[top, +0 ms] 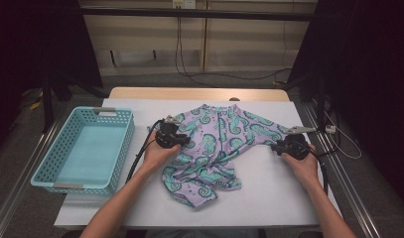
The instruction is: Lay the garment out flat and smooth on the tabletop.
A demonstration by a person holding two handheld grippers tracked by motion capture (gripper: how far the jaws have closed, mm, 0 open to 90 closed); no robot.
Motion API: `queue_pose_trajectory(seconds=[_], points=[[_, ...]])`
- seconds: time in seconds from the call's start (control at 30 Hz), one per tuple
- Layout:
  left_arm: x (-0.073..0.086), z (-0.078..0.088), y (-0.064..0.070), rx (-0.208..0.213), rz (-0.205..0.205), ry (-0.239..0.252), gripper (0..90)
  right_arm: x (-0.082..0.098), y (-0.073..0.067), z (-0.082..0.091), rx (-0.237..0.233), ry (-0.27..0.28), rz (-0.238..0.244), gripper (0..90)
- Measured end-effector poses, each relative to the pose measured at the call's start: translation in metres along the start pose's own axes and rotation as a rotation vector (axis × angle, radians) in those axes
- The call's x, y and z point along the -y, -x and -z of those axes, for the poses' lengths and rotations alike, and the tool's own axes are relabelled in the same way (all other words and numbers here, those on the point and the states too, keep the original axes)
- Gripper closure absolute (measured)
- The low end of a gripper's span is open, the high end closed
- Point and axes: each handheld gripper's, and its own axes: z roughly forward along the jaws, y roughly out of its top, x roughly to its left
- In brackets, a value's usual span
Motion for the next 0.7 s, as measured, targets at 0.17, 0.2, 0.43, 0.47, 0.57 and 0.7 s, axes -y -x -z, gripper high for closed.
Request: queue_pose_trajectory(seconds=[0.17, 0.2, 0.43, 0.47, 0.57, 0.7], points=[[-0.001, 0.014, 0.002, -0.034, -0.010, 0.011, 54.4, -0.001, 0.000, -0.001, 0.001, 0.002, 0.011, 83.5], [0.000, 0.017, 0.002, -0.035, -0.006, 0.018, 51.0, -0.001, 0.000, -0.001, 0.006, 0.000, 0.013, 86.8], [0.009, 0.041, 0.002, -0.092, 0.009, 0.063, 40.1, 0.000, 0.005, 0.002, 0.030, -0.007, 0.018, 89.7], [0.009, 0.042, 0.002, -0.091, 0.011, 0.068, 37.2, 0.001, 0.007, 0.004, 0.045, -0.008, 0.018, 89.8], [0.012, 0.048, 0.002, -0.094, 0.015, 0.071, 32.5, 0.001, 0.008, 0.004, 0.068, -0.009, 0.025, 89.8], [0.016, 0.056, 0.009, -0.089, 0.008, 0.077, 28.1, 0.001, 0.006, 0.005, 0.058, -0.003, 0.021, 83.1]])
